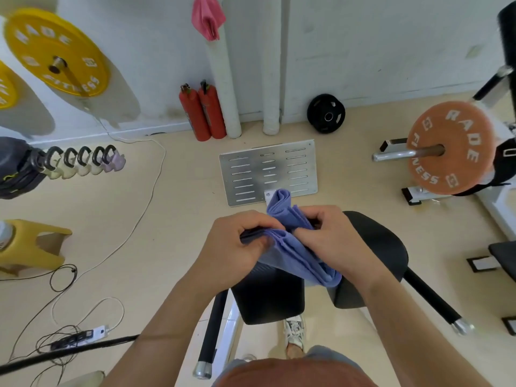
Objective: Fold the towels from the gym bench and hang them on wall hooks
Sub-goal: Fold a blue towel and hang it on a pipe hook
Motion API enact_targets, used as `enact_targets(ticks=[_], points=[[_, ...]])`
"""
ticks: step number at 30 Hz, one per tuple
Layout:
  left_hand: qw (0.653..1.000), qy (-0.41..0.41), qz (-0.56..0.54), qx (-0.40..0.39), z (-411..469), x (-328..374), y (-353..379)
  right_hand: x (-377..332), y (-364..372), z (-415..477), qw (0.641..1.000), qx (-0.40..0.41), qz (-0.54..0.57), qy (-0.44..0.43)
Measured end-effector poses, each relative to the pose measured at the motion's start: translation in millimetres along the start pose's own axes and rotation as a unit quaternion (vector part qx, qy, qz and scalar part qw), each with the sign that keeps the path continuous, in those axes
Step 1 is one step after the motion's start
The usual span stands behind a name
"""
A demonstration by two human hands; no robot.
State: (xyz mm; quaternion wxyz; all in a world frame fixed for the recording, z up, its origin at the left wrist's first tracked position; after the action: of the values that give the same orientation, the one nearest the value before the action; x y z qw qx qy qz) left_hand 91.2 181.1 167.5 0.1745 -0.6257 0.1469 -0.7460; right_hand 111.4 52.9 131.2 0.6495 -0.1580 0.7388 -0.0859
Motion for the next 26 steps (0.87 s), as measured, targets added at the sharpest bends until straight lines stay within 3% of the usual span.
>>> enact_targets(ticks=[4, 11, 17, 22, 24, 26], points=[[0.999, -0.014, -0.020, 0.031, 3, 6, -8, -18, -6, -3, 0.999, 0.036, 0.017, -0.037], [0.994, 0.008, -0.010, 0.110, 2, 16, -22, -42, -7, -14, 0.996, 0.016, 0.015, -0.082], [0.978, 0.144, 0.070, 0.131, -1, 46, -23, -54, -11, -16, 0.989, 0.001, -0.050, -0.138], [0.972, 0.177, 0.155, 0.015, 2, 54, -4, -51, -14, -15, 0.988, -0.001, -0.067, -0.136], [0.962, 0.178, 0.208, -0.006, 5, 49, 0, -50, -13, -15, 0.993, -0.041, -0.032, -0.103], [0.944, 0.203, 0.259, 0.013, 9, 49, -4, -50, -1, -25, 0.985, -0.162, 0.047, -0.038]])
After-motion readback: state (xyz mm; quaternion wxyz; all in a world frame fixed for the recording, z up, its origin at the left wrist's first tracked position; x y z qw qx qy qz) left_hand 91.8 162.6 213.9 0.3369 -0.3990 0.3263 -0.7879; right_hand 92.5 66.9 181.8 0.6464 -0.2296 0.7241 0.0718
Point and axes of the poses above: each hand's wrist, its own z-axis towards the middle knuckle, its own y-axis out of the palm, x = y × z, the point moved 10 cm from there along z, towards the middle knuckle, and after that the axes turned 15 degrees about x, right-handed, at the moved point
